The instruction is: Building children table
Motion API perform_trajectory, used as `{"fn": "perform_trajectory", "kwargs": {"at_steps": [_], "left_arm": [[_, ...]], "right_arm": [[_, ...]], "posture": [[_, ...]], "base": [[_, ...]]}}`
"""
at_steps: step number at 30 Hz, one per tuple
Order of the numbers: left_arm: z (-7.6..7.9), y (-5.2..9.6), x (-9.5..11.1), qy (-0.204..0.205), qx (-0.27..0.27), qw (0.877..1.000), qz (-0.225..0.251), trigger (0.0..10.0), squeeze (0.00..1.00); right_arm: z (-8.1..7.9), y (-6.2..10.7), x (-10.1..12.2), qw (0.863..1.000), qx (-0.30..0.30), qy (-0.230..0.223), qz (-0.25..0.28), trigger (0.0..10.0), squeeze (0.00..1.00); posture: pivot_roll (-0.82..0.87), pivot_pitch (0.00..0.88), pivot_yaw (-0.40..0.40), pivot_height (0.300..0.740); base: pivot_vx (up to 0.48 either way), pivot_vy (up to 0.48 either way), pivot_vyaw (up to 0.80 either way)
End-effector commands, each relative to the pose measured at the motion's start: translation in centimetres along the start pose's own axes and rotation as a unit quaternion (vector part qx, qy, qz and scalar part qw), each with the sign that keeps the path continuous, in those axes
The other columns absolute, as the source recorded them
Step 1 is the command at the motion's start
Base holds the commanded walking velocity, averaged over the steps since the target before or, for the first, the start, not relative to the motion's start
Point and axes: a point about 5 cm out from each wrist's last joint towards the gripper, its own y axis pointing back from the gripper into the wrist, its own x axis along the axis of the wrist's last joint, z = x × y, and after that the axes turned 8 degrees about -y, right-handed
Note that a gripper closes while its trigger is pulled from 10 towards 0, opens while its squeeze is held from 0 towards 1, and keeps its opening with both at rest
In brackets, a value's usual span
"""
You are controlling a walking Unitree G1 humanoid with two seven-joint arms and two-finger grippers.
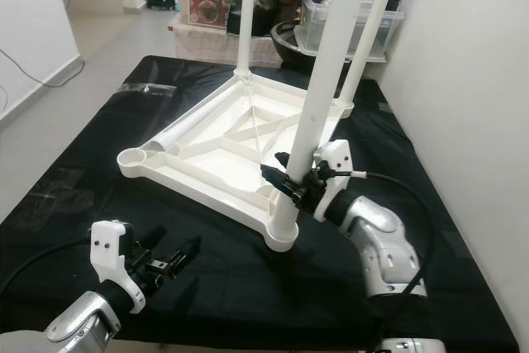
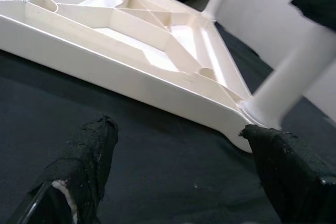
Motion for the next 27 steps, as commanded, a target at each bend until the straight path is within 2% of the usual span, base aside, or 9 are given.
{"fn": "perform_trajectory", "kwargs": {"at_steps": [1,3,4,6,11,21,22,23,27], "left_arm": [[0.0,0.0,-0.4,0.005,0.001,1.000,-0.008,10.0,0.00],[0.0,0.0,-0.4,0.005,0.001,1.000,-0.008,10.0,0.00],[0.0,0.1,-0.5,0.004,-0.002,1.000,-0.011,10.0,0.00],[0.0,0.1,-0.5,0.004,-0.002,1.000,-0.011,10.0,0.00],[0.0,0.3,-0.6,0.005,-0.004,1.000,-0.016,10.0,0.00],[-0.2,0.2,-0.6,0.009,-0.002,1.000,-0.015,10.0,0.00],[-0.2,0.2,-0.6,0.008,0.000,1.000,-0.015,10.0,0.00],[-0.2,0.2,-0.6,0.008,0.003,1.000,-0.014,10.0,0.00],[-0.3,0.3,-0.5,0.008,0.007,1.000,-0.012,10.0,0.00]], "right_arm": [[2.4,1.4,-2.3,0.990,-0.138,-0.026,-0.028,0.0,0.00],[2.4,1.4,-2.3,0.990,-0.138,-0.026,-0.028,0.0,0.00],[4.3,3.7,-3.9,0.929,-0.363,-0.035,-0.059,0.0,0.00],[4.3,3.7,-3.9,0.929,-0.363,-0.035,-0.059,0.0,0.00],[2.7,7.1,-4.6,0.859,-0.504,-0.018,-0.088,0.8,0.00],[2.5,7.6,-1.3,0.840,-0.542,0.025,-0.022,0.0,0.00],[2.6,7.3,-1.1,0.835,-0.550,0.023,-0.022,3.5,0.00],[2.5,6.9,-1.2,0.834,-0.550,0.020,-0.027,10.0,0.00],[1.4,6.1,-1.7,0.847,-0.530,-0.002,-0.040,10.0,0.00]], "posture": [[0.13,0.000,-0.090,0.740],[0.13,0.000,-0.090,0.740],[0.12,0.000,-0.078,0.740],[0.12,0.000,-0.078,0.740],[0.10,0.000,-0.068,0.740],[0.10,0.000,-0.072,0.740],[0.11,0.000,-0.081,0.740],[0.11,0.000,-0.082,0.740],[0.12,0.000,-0.085,0.740]], "base": [[0.000,0.000,0.00],[0.000,0.000,0.00],[0.000,0.000,0.00],[0.000,0.000,0.00],[0.000,0.000,0.00],[0.000,0.000,0.00],[0.000,0.000,0.00],[0.000,0.000,0.00],[0.000,0.000,0.00]]}}
